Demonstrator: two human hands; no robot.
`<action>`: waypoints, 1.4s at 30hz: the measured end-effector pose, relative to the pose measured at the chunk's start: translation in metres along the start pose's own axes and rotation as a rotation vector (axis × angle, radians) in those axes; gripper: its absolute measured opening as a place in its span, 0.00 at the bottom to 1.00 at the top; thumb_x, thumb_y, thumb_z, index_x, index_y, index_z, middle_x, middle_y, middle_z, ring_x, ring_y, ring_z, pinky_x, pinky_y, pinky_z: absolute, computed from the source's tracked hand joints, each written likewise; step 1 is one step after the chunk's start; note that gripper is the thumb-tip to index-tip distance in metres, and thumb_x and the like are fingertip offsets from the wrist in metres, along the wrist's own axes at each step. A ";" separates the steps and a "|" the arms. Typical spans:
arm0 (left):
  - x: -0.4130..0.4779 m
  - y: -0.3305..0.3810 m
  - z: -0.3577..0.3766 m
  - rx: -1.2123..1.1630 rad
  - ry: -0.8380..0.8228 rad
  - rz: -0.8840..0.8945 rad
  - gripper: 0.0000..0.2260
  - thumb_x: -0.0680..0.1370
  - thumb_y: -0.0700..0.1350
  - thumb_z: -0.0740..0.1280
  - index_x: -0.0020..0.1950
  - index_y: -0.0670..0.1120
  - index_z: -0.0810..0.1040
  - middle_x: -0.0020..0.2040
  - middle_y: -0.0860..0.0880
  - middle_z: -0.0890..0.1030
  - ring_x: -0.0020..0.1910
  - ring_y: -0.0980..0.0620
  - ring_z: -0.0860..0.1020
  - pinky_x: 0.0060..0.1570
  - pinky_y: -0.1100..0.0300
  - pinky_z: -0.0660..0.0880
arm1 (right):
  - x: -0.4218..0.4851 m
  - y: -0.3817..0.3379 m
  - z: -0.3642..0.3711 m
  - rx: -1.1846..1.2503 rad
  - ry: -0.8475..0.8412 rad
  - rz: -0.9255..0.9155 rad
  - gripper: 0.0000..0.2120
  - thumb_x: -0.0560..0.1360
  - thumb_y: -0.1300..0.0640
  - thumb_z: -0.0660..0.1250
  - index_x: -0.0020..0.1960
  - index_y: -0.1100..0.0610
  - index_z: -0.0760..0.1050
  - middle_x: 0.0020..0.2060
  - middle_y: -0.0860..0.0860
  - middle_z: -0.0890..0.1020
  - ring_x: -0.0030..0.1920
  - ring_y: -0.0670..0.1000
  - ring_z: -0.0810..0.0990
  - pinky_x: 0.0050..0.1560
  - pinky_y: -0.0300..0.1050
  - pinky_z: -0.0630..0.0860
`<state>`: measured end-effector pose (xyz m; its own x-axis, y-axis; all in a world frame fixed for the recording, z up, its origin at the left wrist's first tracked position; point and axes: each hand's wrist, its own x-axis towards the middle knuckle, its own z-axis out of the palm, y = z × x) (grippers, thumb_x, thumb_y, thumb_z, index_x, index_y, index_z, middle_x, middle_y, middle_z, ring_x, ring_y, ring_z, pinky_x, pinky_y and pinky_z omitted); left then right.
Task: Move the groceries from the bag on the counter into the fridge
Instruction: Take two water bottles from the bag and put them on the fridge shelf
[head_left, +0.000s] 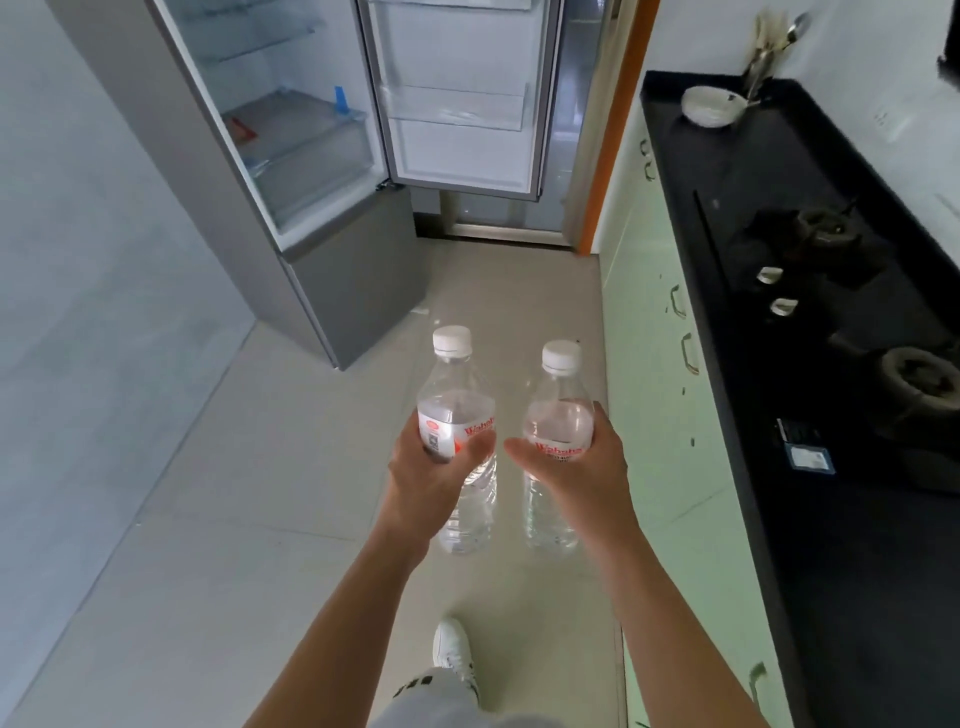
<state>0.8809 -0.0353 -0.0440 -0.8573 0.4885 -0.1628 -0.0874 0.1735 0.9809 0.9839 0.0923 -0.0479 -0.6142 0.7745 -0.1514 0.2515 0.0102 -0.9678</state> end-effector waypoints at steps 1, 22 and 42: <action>0.013 0.001 -0.006 0.001 -0.001 -0.006 0.12 0.72 0.48 0.76 0.53 0.50 0.79 0.43 0.53 0.85 0.42 0.57 0.84 0.40 0.66 0.77 | 0.012 -0.005 0.011 -0.008 -0.005 -0.004 0.23 0.61 0.50 0.82 0.52 0.47 0.76 0.43 0.46 0.84 0.43 0.46 0.84 0.47 0.48 0.81; 0.222 0.014 -0.063 -0.041 0.216 -0.067 0.14 0.71 0.50 0.78 0.52 0.51 0.79 0.43 0.51 0.86 0.44 0.51 0.85 0.47 0.52 0.81 | 0.213 -0.056 0.147 -0.149 -0.241 -0.115 0.25 0.61 0.46 0.83 0.51 0.46 0.74 0.41 0.41 0.83 0.42 0.39 0.81 0.39 0.30 0.74; 0.458 0.074 -0.008 0.015 0.489 -0.070 0.15 0.69 0.55 0.77 0.50 0.52 0.78 0.42 0.51 0.85 0.41 0.53 0.84 0.46 0.52 0.81 | 0.498 -0.116 0.170 -0.191 -0.390 -0.224 0.25 0.63 0.49 0.82 0.54 0.47 0.73 0.44 0.43 0.82 0.43 0.38 0.79 0.38 0.25 0.71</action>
<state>0.4772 0.1943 -0.0454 -0.9876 0.0170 -0.1558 -0.1490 0.2059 0.9672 0.5214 0.3691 -0.0458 -0.8942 0.4456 -0.0431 0.1914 0.2935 -0.9366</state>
